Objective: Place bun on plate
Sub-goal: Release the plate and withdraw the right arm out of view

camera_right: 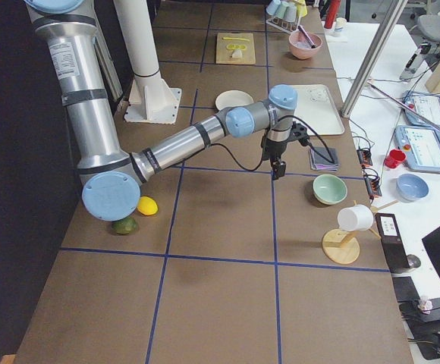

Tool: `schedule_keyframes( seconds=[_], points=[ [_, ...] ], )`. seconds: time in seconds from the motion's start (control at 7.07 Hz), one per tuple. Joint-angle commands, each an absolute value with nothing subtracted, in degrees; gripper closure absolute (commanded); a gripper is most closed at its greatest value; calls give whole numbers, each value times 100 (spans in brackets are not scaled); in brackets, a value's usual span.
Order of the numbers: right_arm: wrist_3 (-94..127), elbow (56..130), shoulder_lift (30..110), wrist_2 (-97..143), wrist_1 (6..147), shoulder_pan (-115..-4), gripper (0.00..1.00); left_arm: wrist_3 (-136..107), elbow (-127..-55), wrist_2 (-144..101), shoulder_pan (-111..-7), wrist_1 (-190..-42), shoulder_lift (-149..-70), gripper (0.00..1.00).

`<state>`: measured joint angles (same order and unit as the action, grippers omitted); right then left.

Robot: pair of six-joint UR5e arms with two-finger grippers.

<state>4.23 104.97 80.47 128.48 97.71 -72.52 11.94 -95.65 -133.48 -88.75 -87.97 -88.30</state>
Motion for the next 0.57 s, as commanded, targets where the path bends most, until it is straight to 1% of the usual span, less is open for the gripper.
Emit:
schedule_keyframes(
  seconds=[0.0,0.14,0.28,0.42],
  points=[
    [-1138,10503,9258,13026,9756,-8415,0,629,-9553,-13394,-8755,-9316,-8929,0],
    [-1169,10486,9638,12999,9756,-8672,0,441,-9458,-13612,-8745,-9325,-8964,0],
    [-1152,10520,9955,13008,9747,-8779,0,474,-9561,-13614,-8745,-9369,-9043,0],
    [-1143,10564,10010,13008,9747,-8806,0,396,-9745,-13632,-8458,-9604,-9053,0]
  ],
)
